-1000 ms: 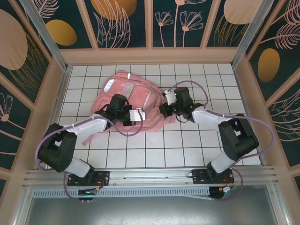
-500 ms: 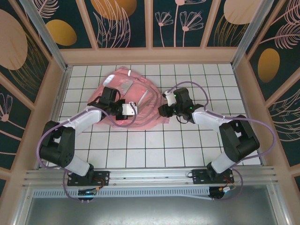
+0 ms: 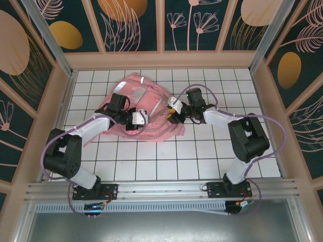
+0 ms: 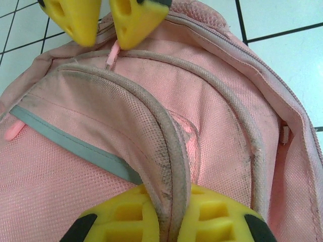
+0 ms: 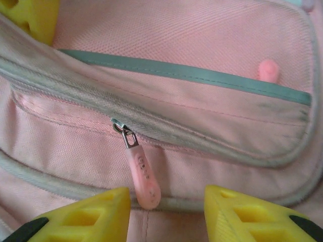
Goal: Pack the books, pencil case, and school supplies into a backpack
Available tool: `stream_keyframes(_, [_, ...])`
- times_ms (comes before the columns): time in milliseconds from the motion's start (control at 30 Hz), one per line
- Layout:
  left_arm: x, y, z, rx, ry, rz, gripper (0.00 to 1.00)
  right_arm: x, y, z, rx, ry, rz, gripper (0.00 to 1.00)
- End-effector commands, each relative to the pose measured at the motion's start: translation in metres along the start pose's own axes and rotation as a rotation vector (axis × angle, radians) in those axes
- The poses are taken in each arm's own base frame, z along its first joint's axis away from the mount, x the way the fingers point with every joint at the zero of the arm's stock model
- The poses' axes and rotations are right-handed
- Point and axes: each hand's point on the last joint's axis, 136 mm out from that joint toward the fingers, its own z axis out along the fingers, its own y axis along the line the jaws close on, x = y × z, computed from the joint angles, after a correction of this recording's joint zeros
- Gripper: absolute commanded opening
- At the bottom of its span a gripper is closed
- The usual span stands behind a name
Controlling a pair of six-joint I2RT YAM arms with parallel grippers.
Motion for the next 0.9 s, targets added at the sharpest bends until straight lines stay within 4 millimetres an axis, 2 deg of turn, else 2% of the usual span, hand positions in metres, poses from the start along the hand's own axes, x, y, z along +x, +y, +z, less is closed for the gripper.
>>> stream_keyframes(0, [-0.026,-0.007,-0.003,0.030,-0.145,0.022,0.00,-0.019,0.000,0.008,-0.043,-0.071,-0.075,0.40])
stream_keyframes(167, [-0.031,-0.004,-0.004,0.010,-0.178,-0.003,0.00,-0.024,0.015,0.018,-0.106,-0.095,-0.047,0.30])
stream_keyframes(300, [-0.036,0.001,-0.004,-0.006,-0.199,-0.012,0.00,-0.024,0.026,0.022,-0.114,-0.120,-0.017,0.36])
stream_keyframes(367, [-0.038,0.002,-0.004,-0.007,-0.207,-0.011,0.00,-0.026,0.030,0.024,-0.114,-0.134,0.000,0.36])
stream_keyframes(467, [-0.039,0.003,-0.006,-0.014,-0.211,-0.016,0.00,-0.029,0.018,0.021,-0.013,-0.171,0.016,0.02])
stream_keyframes(567, [-0.035,0.002,-0.008,-0.044,-0.190,-0.027,0.01,-0.031,-0.007,-0.001,0.138,-0.246,0.106,0.00])
stream_keyframes(633, [-0.030,-0.002,-0.010,-0.065,-0.176,-0.030,0.03,-0.024,-0.028,-0.022,0.246,-0.275,0.186,0.00])
stream_keyframes(700, [-0.026,-0.004,-0.011,-0.083,-0.170,-0.026,0.03,-0.008,-0.048,-0.042,0.373,-0.273,0.248,0.00])
stream_keyframes(867, [-0.018,0.001,-0.011,-0.095,-0.149,-0.010,0.03,0.011,-0.072,-0.082,0.607,-0.304,0.362,0.00])
